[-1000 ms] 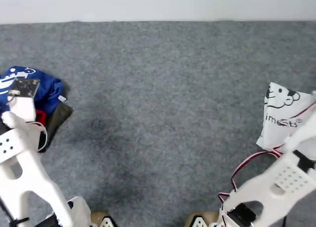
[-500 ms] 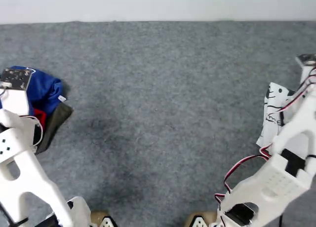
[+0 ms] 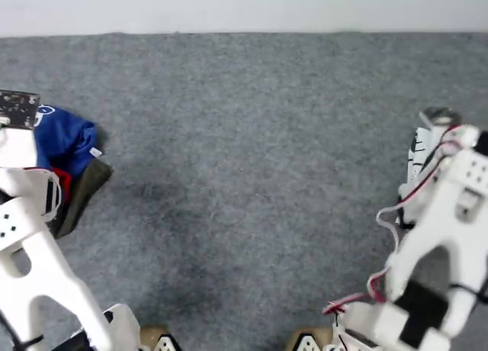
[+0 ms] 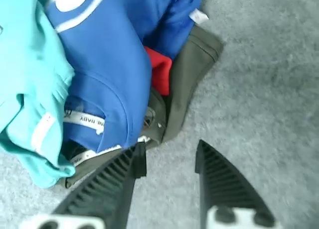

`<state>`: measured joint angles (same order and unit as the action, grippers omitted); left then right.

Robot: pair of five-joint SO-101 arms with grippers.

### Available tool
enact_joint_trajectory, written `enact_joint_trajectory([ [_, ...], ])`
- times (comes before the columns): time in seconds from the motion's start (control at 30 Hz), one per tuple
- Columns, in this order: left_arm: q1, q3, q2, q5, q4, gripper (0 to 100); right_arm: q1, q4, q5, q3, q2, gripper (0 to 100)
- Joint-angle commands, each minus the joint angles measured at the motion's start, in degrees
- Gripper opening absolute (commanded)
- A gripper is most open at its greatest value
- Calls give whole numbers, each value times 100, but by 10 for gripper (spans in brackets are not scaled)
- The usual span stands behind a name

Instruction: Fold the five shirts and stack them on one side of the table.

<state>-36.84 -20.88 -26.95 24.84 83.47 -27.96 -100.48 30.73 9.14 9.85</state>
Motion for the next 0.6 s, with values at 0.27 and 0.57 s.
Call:
enact_joint_trajectory([
  [0.27, -492, 752, 1767, 237, -325, 230, -655, -233, -35, 1670, 1965, 9],
  [0.57, -1002, 1358, 2673, 633, -448, 233, -1095, -242, -26, 2444, 2774, 9],
])
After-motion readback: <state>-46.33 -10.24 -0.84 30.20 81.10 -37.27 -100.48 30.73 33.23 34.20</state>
